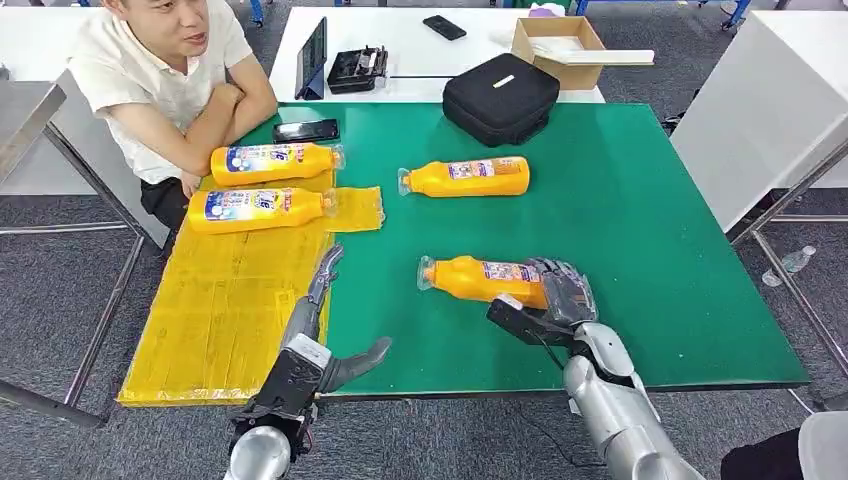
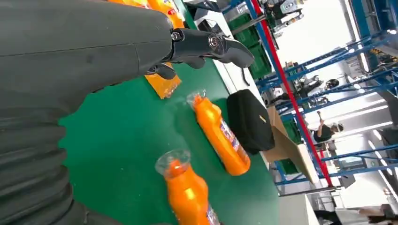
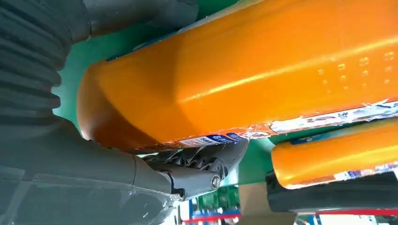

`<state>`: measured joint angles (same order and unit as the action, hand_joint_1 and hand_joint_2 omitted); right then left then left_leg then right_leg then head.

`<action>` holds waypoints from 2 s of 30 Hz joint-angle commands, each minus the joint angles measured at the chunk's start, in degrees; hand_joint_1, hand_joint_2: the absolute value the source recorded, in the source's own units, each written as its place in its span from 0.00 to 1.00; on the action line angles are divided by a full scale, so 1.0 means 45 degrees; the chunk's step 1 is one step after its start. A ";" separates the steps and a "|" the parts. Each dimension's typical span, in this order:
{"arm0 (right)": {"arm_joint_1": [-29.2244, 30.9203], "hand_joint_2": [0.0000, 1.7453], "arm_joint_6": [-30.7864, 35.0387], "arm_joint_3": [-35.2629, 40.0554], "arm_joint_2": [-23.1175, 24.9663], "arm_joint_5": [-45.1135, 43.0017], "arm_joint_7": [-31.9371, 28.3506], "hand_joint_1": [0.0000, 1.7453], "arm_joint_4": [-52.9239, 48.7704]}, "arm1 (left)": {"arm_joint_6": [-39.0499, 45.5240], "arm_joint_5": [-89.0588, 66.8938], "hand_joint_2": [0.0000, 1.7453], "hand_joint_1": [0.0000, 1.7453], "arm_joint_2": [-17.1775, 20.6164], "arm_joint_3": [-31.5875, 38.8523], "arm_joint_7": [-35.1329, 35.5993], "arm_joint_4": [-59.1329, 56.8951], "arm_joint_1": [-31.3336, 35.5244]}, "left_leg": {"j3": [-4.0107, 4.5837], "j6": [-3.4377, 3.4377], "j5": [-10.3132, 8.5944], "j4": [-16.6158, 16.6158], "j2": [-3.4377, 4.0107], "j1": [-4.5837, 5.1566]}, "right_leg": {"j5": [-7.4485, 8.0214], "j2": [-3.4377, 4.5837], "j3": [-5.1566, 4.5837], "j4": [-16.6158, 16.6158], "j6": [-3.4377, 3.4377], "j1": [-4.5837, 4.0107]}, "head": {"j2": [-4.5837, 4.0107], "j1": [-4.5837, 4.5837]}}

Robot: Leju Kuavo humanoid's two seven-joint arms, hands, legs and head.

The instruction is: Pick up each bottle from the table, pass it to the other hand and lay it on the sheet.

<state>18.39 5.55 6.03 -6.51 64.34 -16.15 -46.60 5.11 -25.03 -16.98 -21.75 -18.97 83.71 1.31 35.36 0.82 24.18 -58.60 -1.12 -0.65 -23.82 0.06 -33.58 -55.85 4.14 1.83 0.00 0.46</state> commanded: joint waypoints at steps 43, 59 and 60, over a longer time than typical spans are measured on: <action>-0.1655 1.00 -0.2527 0.2733 0.1718 -0.5675 -0.1219 1.00 -0.5586 | -0.0874 0.5734 1.00 0.00 -0.0670 0.0612 0.1989 -0.3588 0.0925 | 0.0138 0.0005 -0.0006 -0.0005 0.0014 -0.0009 | -0.0004 0.0002 0.0017 -0.0023 -0.0036 -0.0016 | 0.0000 0.0000; -0.1672 1.00 -0.2332 0.3536 0.2602 -0.6078 -0.1133 1.00 -0.5102 | -0.0623 0.6166 1.00 0.00 -0.0670 -0.0096 0.1271 -0.2239 0.0779 | 0.0131 0.0005 0.0003 -0.0012 0.0018 -0.0018 | -0.0015 -0.0007 0.0023 -0.0028 -0.0049 -0.0028 | 0.0000 -0.0005; -0.1711 1.00 -0.2312 0.3538 0.2589 -0.6075 -0.1122 1.00 -0.5134 | -0.0626 0.6137 1.00 0.00 -0.0670 -0.0173 0.1296 -0.2101 0.0703 | 0.0146 0.0005 -0.0003 -0.0010 0.0009 -0.0017 | -0.0010 -0.0008 0.0008 -0.0027 -0.0037 -0.0024 | 0.0000 0.0000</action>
<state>9.30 -5.42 20.08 4.70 36.94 -21.95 -72.74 1.92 4.84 -17.18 -19.82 -13.05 70.84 4.48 36.09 0.83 24.09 -58.60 -1.11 -0.70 -23.80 0.07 -33.66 -55.96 4.14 1.78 0.00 0.46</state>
